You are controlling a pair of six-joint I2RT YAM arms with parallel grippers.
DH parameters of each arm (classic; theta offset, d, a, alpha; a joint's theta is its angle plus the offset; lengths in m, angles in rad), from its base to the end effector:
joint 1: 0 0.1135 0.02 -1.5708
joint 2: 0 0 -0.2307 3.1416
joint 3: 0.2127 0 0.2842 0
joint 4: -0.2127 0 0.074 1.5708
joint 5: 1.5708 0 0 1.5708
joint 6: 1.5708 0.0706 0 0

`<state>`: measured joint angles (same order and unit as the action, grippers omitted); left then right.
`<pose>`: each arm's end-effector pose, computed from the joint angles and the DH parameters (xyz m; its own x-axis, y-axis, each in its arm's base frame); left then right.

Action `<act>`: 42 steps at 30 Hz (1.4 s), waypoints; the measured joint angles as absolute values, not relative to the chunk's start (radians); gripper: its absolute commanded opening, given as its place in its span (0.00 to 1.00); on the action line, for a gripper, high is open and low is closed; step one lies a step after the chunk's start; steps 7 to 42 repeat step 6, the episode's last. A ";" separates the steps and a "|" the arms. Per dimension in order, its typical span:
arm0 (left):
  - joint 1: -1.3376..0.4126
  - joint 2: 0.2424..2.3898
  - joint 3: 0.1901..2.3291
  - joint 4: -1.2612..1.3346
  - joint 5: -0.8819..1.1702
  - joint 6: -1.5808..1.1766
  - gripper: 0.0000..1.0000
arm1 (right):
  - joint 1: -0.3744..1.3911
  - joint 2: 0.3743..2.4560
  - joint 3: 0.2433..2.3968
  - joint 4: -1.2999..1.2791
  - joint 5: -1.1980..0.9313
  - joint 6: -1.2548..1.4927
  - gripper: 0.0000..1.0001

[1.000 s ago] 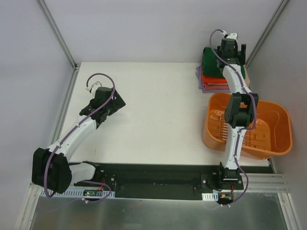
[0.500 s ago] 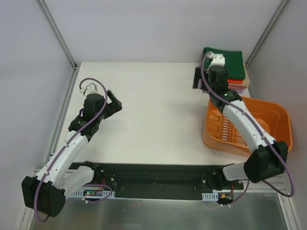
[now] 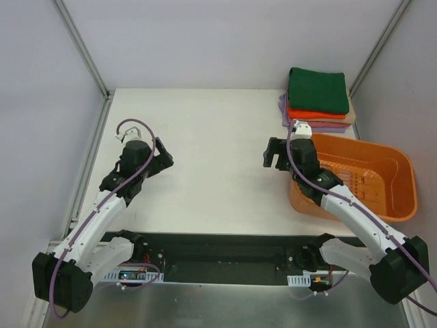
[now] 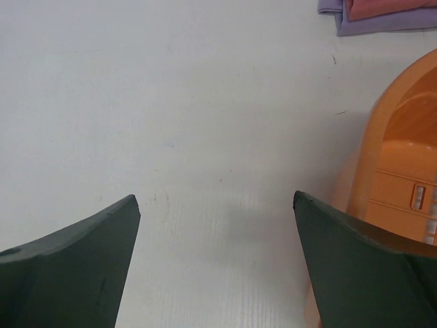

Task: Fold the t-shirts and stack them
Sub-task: Put the neatly folded tshirt into the corner of the board with the right arm

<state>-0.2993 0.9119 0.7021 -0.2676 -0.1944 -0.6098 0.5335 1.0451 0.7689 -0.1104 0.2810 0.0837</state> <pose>0.2813 -0.0725 0.2309 -0.4317 -0.4548 -0.7789 -0.1487 0.8876 -0.4359 0.2848 0.1455 0.2415 -0.3459 -0.1110 -0.9317 -0.2394 0.9706 -0.0268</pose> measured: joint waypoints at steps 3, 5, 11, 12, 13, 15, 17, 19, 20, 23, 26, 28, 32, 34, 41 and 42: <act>-0.299 0.910 0.702 -0.268 -0.202 -0.609 0.99 | 0.534 1.036 0.764 -0.110 0.276 0.098 0.96; -0.299 0.908 0.702 -0.268 -0.211 -0.609 0.99 | 0.534 1.033 0.760 -0.104 0.273 0.098 0.96; -0.299 0.907 0.702 -0.268 -0.215 -0.609 0.99 | 0.534 1.032 0.757 -0.101 0.272 0.097 0.96; -0.299 0.907 0.702 -0.268 -0.215 -0.609 0.99 | 0.534 1.032 0.757 -0.101 0.272 0.097 0.96; -0.299 0.907 0.702 -0.268 -0.215 -0.609 0.99 | 0.534 1.032 0.757 -0.101 0.272 0.097 0.96; -0.299 0.907 0.702 -0.268 -0.215 -0.609 0.99 | 0.534 1.032 0.757 -0.101 0.272 0.097 0.96; -0.299 0.907 0.702 -0.268 -0.215 -0.609 0.99 | 0.534 1.032 0.757 -0.101 0.272 0.097 0.96; -0.299 0.907 0.702 -0.268 -0.215 -0.609 0.99 | 0.534 1.032 0.757 -0.101 0.272 0.097 0.96; -0.299 0.907 0.702 -0.268 -0.215 -0.609 0.99 | 0.534 1.032 0.757 -0.101 0.272 0.097 0.96; -0.299 0.907 0.702 -0.268 -0.215 -0.609 0.99 | 0.534 1.032 0.757 -0.101 0.272 0.097 0.96; -0.299 0.907 0.702 -0.268 -0.215 -0.609 0.99 | 0.534 1.032 0.757 -0.101 0.272 0.097 0.96; -0.299 0.907 0.702 -0.268 -0.215 -0.609 0.99 | 0.534 1.032 0.757 -0.101 0.272 0.097 0.96; -0.299 0.907 0.702 -0.268 -0.215 -0.609 0.99 | 0.534 1.032 0.757 -0.101 0.272 0.097 0.96; -0.299 0.907 0.702 -0.268 -0.215 -0.609 0.99 | 0.534 1.032 0.757 -0.101 0.272 0.097 0.96; -0.299 0.907 0.702 -0.268 -0.215 -0.609 0.99 | 0.534 1.032 0.757 -0.101 0.272 0.097 0.96; -0.299 0.907 0.702 -0.268 -0.215 -0.609 0.99 | 0.534 1.032 0.757 -0.101 0.272 0.097 0.96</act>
